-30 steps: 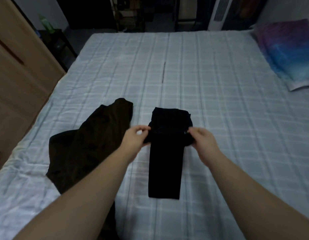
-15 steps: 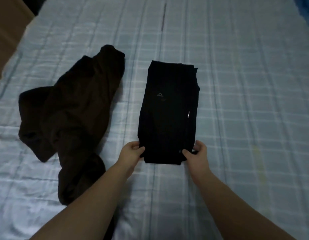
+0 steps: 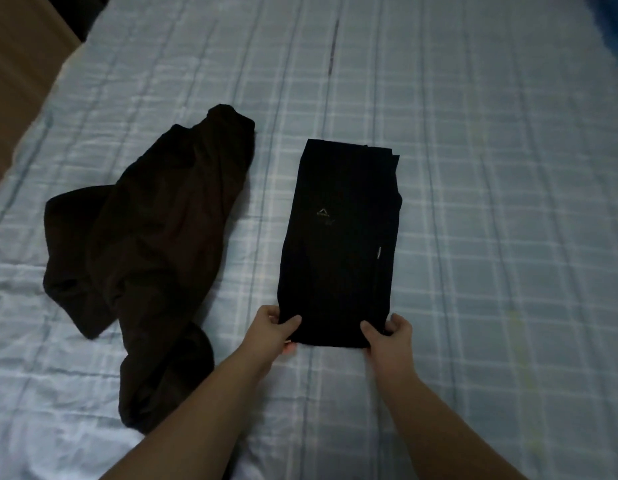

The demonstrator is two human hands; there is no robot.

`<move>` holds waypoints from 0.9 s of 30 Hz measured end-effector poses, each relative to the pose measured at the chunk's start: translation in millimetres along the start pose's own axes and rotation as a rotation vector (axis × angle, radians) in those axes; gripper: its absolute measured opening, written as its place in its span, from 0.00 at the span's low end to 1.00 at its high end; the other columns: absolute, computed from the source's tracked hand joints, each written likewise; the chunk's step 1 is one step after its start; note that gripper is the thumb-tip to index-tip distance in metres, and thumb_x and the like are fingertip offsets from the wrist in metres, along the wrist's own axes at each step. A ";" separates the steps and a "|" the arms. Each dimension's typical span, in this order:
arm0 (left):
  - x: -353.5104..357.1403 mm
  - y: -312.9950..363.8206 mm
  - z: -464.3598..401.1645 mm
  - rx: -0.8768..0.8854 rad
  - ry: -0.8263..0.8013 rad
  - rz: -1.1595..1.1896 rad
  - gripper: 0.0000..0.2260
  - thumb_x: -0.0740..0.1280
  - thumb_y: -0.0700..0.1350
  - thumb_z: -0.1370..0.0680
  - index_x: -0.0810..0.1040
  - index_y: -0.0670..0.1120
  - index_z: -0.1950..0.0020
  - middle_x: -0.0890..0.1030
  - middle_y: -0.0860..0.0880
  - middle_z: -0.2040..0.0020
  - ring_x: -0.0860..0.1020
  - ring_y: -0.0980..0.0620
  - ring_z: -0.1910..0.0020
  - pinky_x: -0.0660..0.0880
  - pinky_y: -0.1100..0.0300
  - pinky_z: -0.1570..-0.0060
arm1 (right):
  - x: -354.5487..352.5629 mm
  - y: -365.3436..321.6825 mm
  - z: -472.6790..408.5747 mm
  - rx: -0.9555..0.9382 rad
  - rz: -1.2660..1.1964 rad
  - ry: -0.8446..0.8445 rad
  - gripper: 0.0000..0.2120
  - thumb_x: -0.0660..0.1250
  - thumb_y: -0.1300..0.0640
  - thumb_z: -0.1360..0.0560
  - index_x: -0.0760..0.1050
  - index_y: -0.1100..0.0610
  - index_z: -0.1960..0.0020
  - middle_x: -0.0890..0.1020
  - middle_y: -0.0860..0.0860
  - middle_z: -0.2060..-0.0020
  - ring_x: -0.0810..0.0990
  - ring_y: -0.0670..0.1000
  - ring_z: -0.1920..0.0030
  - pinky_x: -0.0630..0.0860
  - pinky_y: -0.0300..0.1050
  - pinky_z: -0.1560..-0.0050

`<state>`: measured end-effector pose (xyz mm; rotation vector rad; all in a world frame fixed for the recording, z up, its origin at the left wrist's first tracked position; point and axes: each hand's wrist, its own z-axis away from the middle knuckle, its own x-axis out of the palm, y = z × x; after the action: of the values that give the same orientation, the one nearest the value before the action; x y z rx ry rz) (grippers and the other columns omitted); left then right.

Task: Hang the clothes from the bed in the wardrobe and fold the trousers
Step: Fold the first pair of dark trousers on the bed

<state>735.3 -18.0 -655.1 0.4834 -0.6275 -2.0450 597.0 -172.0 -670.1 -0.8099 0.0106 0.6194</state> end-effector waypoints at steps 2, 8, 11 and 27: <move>2.4 4.5 -1.5 -0.022 -0.033 -0.030 0.13 0.71 0.45 0.21 0.71 0.43 0.41 0.80 0.44 0.47 0.81 0.48 0.54 0.76 0.57 0.62 | 5.7 -0.3 -4.2 0.059 -0.089 -0.046 0.27 0.75 0.62 0.26 0.65 0.56 0.34 0.77 0.56 0.41 0.80 0.59 0.42 0.78 0.63 0.39; -7.5 10.0 8.8 -0.133 -0.191 0.031 0.08 0.66 0.41 0.20 0.78 0.40 0.42 0.80 0.44 0.54 0.76 0.50 0.62 0.70 0.58 0.68 | -2.6 -5.6 1.2 0.097 -0.169 -0.198 0.23 0.72 0.64 0.27 0.69 0.60 0.34 0.81 0.60 0.44 0.84 0.61 0.47 0.82 0.61 0.45; -12.0 -2.4 27.3 -0.182 -0.229 -0.088 0.07 0.67 0.42 0.20 0.78 0.43 0.43 0.83 0.46 0.51 0.81 0.49 0.55 0.78 0.56 0.63 | -14.1 11.6 19.1 0.092 -0.081 -0.137 0.26 0.73 0.61 0.30 0.69 0.59 0.35 0.81 0.60 0.44 0.83 0.60 0.47 0.80 0.63 0.43; -38.4 -116.9 114.4 -0.112 -0.128 0.082 0.21 0.69 0.39 0.21 0.68 0.43 0.29 0.78 0.43 0.36 0.82 0.43 0.45 0.83 0.49 0.54 | -50.1 107.7 143.3 0.083 -0.330 -0.088 0.37 0.73 0.65 0.25 0.60 0.43 0.26 0.78 0.59 0.42 0.82 0.59 0.44 0.81 0.60 0.45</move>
<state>613.9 95.8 -631.1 0.2585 -0.5950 -2.0313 467.9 -43.9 -630.4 -0.6845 -0.1731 0.3394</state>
